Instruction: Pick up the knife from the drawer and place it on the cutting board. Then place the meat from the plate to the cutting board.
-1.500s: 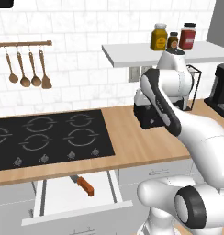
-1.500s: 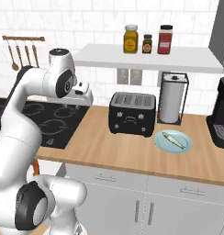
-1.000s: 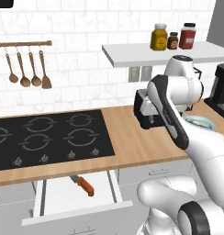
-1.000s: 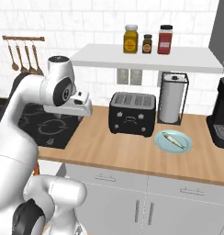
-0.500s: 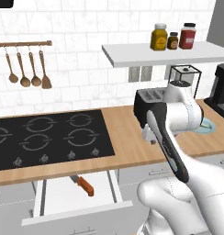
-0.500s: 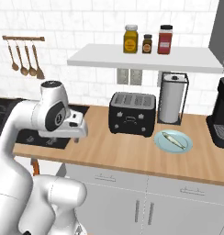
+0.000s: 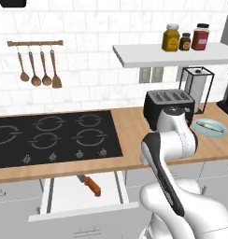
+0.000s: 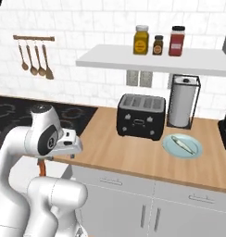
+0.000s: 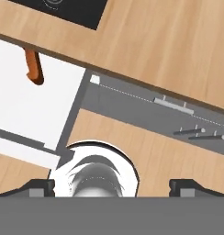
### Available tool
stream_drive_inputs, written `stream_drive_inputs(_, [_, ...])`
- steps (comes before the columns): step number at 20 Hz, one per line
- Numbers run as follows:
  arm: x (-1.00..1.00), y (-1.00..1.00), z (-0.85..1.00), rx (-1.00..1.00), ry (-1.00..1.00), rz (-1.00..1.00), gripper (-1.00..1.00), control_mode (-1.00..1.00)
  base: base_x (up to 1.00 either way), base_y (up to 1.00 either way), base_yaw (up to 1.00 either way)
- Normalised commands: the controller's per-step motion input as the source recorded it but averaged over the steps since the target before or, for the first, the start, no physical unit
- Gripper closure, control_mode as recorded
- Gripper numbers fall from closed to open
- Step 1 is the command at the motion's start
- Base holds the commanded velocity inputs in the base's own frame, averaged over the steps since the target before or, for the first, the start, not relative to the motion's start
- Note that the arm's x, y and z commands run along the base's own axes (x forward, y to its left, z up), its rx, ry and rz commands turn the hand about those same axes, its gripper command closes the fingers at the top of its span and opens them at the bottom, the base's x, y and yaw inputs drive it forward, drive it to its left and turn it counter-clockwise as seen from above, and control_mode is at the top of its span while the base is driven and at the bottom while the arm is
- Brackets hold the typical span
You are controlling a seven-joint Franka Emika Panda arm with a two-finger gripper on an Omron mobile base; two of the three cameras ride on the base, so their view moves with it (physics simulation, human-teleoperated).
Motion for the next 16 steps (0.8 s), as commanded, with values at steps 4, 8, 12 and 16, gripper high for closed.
stream_drive_inputs(4, [0.0, 0.0, 0.0, 0.0, 0.0, 0.0, -1.0, 1.0, -0.27, -0.22, 0.27])
stream_drive_inputs(8, [0.0, 0.0, 0.0, 0.0, 0.0, 0.0, -1.0, 1.0, -0.26, -0.69, 0.32])
stream_drive_inputs(12, [0.0, 0.0, 0.0, 0.0, 0.0, 0.0, -1.0, 1.0, -0.23, -0.73, 0.34])
stream_drive_inputs(16, [0.0, 0.0, 0.0, 0.0, 0.0, 0.0, -1.0, 1.0, -0.01, -0.04, 0.31])
